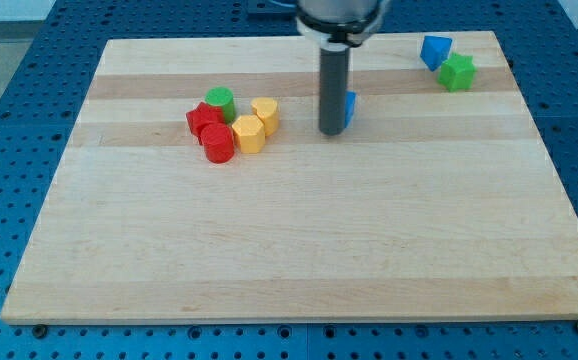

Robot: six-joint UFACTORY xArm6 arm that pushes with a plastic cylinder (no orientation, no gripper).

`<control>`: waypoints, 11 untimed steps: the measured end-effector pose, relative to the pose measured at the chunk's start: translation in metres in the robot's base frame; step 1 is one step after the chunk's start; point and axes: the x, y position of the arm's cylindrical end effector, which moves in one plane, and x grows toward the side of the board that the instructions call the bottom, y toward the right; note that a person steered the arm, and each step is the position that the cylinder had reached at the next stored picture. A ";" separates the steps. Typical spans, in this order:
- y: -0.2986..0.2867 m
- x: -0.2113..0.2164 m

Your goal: Place the blue cube to the left of the blue triangle

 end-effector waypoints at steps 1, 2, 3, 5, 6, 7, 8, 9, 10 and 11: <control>0.000 -0.022; -0.021 -0.033; -0.056 -0.036; -0.019 -0.048; 0.017 -0.047; 0.047 -0.048; 0.058 -0.067; 0.043 -0.075; 0.039 -0.089; 0.052 -0.105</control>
